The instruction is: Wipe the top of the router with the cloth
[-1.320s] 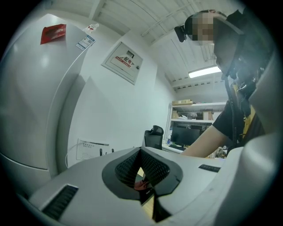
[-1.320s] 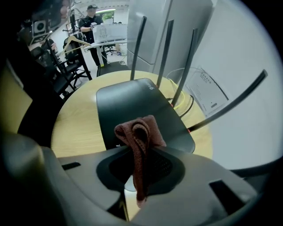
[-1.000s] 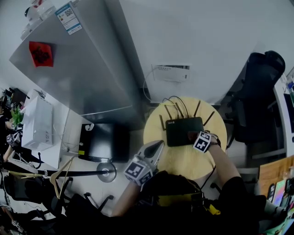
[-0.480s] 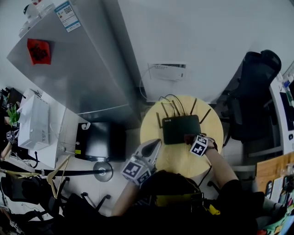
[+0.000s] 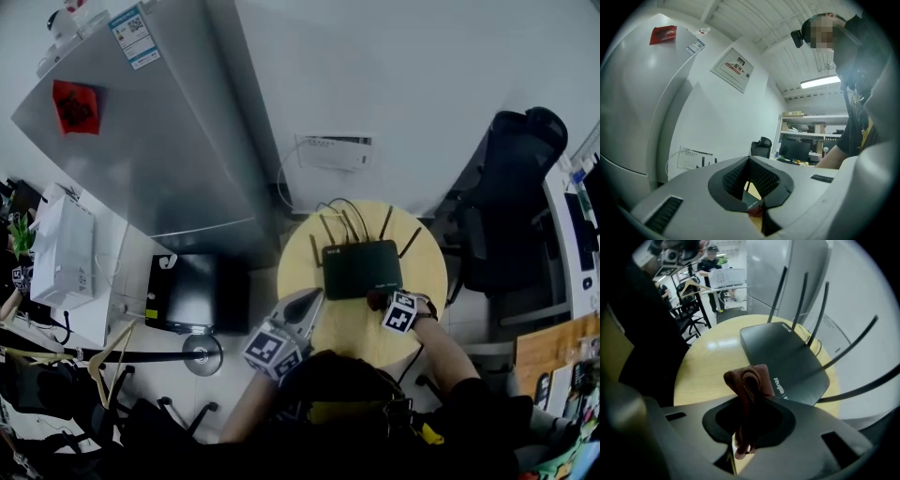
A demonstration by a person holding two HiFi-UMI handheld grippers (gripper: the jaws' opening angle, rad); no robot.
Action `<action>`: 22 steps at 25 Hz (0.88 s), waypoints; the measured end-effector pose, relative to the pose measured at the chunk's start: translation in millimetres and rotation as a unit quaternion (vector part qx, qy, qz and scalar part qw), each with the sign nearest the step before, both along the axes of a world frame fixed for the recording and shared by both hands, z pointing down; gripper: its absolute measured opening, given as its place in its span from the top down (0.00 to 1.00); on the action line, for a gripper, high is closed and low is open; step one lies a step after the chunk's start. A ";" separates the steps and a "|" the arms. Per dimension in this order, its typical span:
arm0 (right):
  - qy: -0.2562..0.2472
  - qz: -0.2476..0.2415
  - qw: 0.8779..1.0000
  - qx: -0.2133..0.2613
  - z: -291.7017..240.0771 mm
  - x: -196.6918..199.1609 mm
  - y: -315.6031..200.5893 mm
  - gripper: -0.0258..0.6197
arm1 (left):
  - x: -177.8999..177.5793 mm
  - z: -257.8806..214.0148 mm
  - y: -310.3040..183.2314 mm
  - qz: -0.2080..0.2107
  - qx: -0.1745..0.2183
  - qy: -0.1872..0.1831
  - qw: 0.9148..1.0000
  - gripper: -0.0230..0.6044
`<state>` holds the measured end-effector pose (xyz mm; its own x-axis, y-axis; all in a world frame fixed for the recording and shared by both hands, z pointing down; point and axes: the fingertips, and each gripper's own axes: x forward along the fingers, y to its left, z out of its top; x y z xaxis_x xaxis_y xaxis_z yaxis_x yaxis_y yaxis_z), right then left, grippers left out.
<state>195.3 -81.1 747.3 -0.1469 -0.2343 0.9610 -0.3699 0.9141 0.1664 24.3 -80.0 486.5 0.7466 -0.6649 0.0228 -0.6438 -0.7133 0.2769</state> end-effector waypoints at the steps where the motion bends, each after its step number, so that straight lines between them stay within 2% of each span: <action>1: -0.001 -0.013 1.000 0.012 -3.7 1.0 1.5 0.86 | 1.2 0.5 0.2 0.002 0.000 -0.003 1.000 0.97; 3: -0.009 -0.017 0.999 0.035 -11.2 11.7 -3.3 0.87 | 3.7 1.6 -0.6 0.004 -0.003 -0.008 1.000 0.97; 5: -0.015 0.008 0.999 0.045 -9.8 38.4 -16.6 0.87 | 6.8 2.4 -3.5 0.001 -0.005 -0.008 1.000 0.97; 8: -0.012 0.079 0.996 0.045 -11.1 85.5 -42.6 0.87 | 13.0 4.7 -4.5 -0.005 -0.011 -0.010 1.000 0.97; 10: -0.024 0.132 0.990 0.039 -20.2 102.6 -61.5 0.87 | 16.5 6.9 -4.5 -0.010 -0.016 -0.015 1.000 0.97; 13: -0.067 0.207 0.976 0.008 -6.1 112.5 -86.2 0.87 | 16.2 6.2 -7.4 -0.030 -0.018 -0.019 0.999 0.97; 17: -0.059 0.311 0.947 -0.058 23.5 139.3 -95.9 0.87 | 14.1 5.9 -7.1 -0.060 -0.018 -0.025 0.998 0.97; 19: -0.059 0.307 0.946 -0.088 34.1 135.6 -96.4 0.87 | 11.2 7.3 -5.3 -0.076 -0.020 -0.029 0.997 0.97; 20: -0.056 0.288 0.951 -0.094 37.5 130.5 -97.9 0.87 | 9.3 8.6 -3.9 -0.082 -0.023 -0.033 0.996 0.97; 22: -0.055 0.221 0.970 -0.083 38.3 113.1 -104.2 0.87 | 5.3 11.6 -1.0 -0.094 -0.029 -0.038 0.994 0.97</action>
<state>308.4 -185.3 785.7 -0.1709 -0.1418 0.9750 -0.7391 0.6728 -0.0317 29.5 -81.0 498.1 0.6045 -0.7880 0.1168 -0.7845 -0.5633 0.2594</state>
